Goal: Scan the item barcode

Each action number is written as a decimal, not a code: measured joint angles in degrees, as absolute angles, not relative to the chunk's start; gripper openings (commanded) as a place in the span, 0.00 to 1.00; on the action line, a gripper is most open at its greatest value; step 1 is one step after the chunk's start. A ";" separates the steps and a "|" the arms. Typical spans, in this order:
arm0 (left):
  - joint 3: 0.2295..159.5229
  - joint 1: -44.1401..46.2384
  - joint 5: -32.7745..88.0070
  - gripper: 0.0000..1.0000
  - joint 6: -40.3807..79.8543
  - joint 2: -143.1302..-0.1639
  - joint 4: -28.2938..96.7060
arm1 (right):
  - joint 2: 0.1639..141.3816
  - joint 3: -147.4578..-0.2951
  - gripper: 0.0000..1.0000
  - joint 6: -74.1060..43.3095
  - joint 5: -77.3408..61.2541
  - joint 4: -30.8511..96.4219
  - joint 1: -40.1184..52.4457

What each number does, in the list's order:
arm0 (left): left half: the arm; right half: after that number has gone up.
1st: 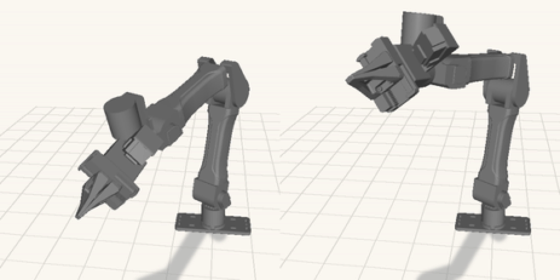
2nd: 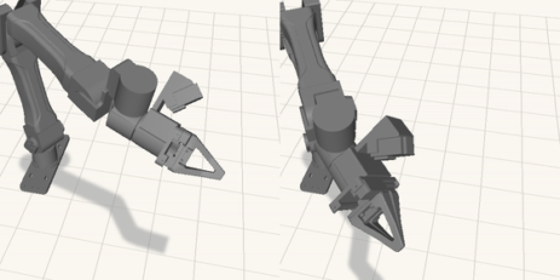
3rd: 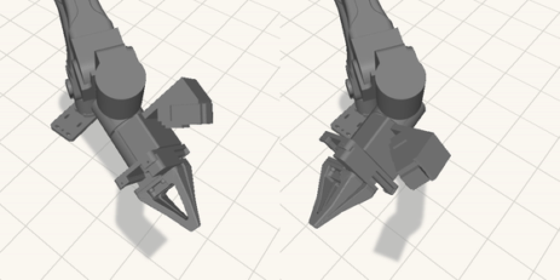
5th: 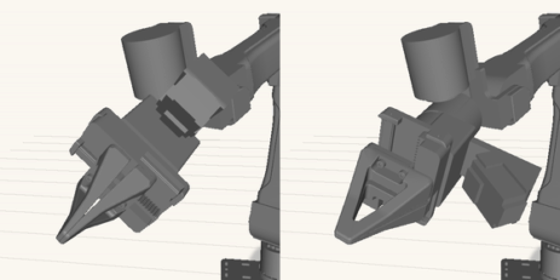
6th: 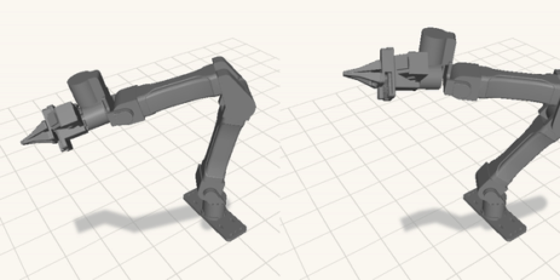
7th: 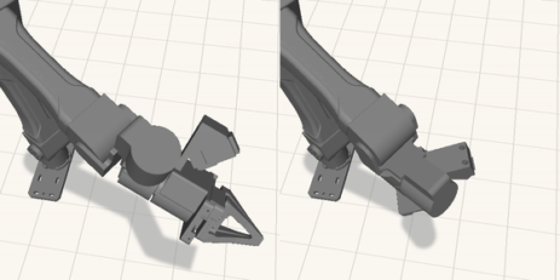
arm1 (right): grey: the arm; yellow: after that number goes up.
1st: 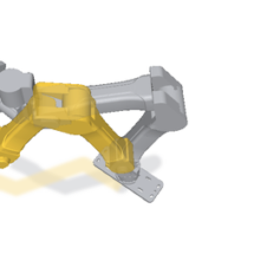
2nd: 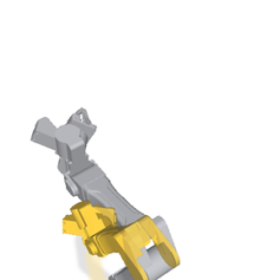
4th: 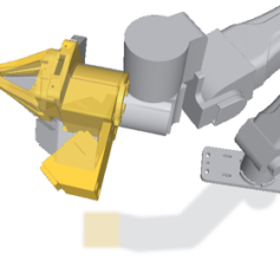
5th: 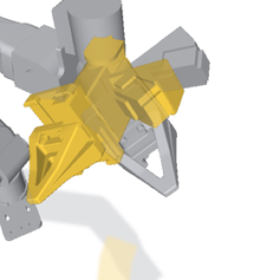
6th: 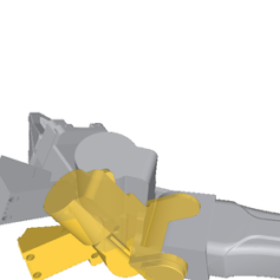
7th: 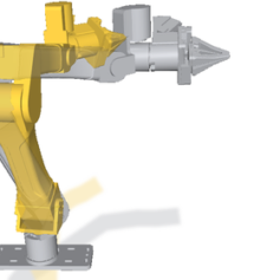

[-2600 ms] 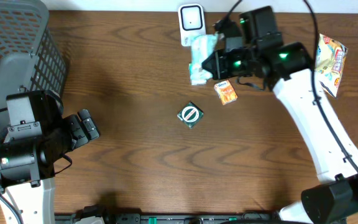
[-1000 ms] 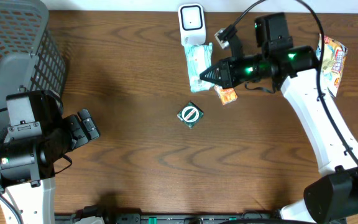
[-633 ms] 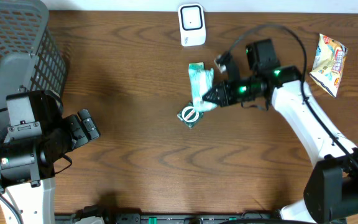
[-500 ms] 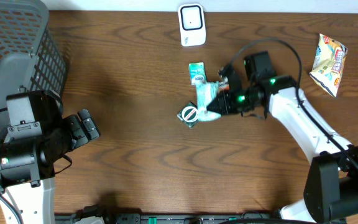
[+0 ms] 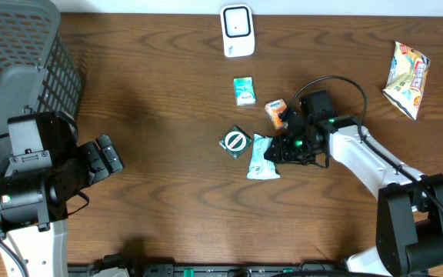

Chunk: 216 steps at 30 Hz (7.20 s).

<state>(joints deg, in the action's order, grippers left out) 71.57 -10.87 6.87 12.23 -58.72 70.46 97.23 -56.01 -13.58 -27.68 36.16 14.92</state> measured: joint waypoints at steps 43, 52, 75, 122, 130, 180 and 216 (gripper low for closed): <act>71.59 -10.87 6.87 0.97 12.23 -58.72 70.46 | 98.06 -47.81 0.06 -26.92 -24.47 19.40 17.67; 71.57 -10.87 6.87 0.98 12.23 -58.72 70.46 | 98.30 -47.33 0.01 -27.83 -31.42 15.35 17.26; 71.57 -10.87 6.87 0.98 12.23 -58.72 70.46 | 79.70 -47.09 0.02 -29.34 -50.24 1.17 9.89; 71.57 -10.87 6.87 0.98 12.23 -58.72 70.46 | 86.28 -67.57 0.01 -15.20 -43.00 32.51 16.12; 71.59 -10.87 6.87 0.97 12.23 -58.72 70.46 | 88.55 -67.57 0.01 -13.32 -42.65 29.67 17.65; 71.57 -10.87 6.87 0.98 12.23 -58.72 70.46 | 88.55 -67.57 0.01 -14.46 -29.91 30.70 17.65; 71.57 -10.87 6.87 0.98 12.23 -58.72 70.46 | 103.46 -67.77 0.04 -11.09 30.30 53.21 29.98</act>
<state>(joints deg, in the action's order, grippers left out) 71.57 -10.87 6.87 12.23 -58.72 70.46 103.46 -67.77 -11.09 30.30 53.21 29.98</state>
